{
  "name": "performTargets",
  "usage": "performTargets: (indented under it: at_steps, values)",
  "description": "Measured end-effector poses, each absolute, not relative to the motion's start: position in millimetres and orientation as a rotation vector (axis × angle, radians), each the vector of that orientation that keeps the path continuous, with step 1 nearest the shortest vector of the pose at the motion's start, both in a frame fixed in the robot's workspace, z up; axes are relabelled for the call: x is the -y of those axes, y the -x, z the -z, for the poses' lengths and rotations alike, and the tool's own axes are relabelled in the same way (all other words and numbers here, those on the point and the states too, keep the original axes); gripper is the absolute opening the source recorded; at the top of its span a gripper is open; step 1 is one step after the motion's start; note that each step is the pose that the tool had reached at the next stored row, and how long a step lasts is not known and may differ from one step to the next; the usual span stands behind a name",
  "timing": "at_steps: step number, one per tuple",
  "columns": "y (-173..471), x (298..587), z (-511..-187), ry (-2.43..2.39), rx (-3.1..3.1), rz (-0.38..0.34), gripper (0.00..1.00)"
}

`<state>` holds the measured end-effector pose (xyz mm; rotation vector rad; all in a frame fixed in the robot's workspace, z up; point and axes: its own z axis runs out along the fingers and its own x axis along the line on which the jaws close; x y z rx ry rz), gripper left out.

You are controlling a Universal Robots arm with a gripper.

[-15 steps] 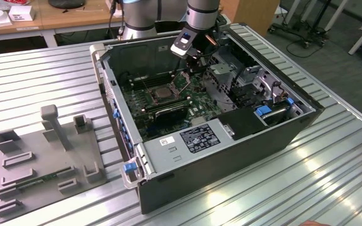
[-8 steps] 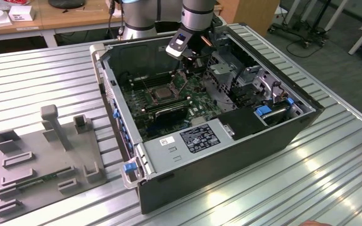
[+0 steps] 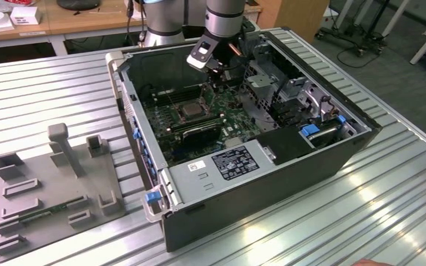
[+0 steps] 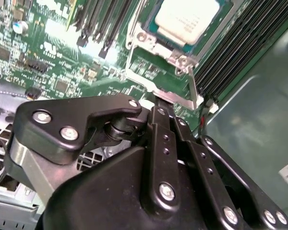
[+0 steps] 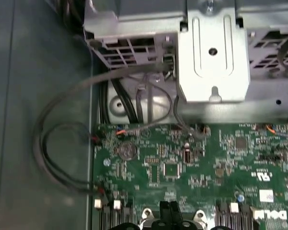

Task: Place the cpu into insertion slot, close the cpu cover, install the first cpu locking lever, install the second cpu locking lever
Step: 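Close the cpu cover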

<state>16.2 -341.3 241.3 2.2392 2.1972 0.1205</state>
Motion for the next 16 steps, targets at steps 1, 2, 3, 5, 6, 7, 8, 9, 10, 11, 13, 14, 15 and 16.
performTargets:
  at_steps: [1, 2, 3, 5, 6, 7, 8, 9, 10, 11, 13, 14, 15, 16]
  values:
    - [-14, 341, -241, -2.239, -2.197, -0.121, 0.11]
    - [-13, 341, -241, -2.239, -2.197, -0.121, 0.11]
    - [-12, 341, -241, -2.239, -2.197, -0.121, 0.11]
    - [-11, 341, -241, -2.239, -2.197, -0.121, 0.11]
    - [-11, 341, -241, -2.239, -2.197, -0.121, 0.11]
    - [-11, 341, -241, -2.239, -2.197, -0.121, 0.11]
    - [-10, 341, -241, -2.239, -2.197, -0.121, 0.11]
    - [-10, 341, -241, -2.239, -2.197, -0.121, 0.11]
    - [-8, 341, -241, -2.239, -2.197, -0.121, 0.11]
    - [-7, 341, -241, -2.239, -2.197, -0.121, 0.11]
    - [-3, 341, -241, -2.239, -2.197, -0.121, 0.11]
    - [0, 341, -241, -2.239, -2.197, -0.121, 0.11]
    - [1, 341, -241, -2.239, -2.197, -0.121, 0.11]
    - [2, 341, -240, -2.239, -2.197, -0.121, 0.11]
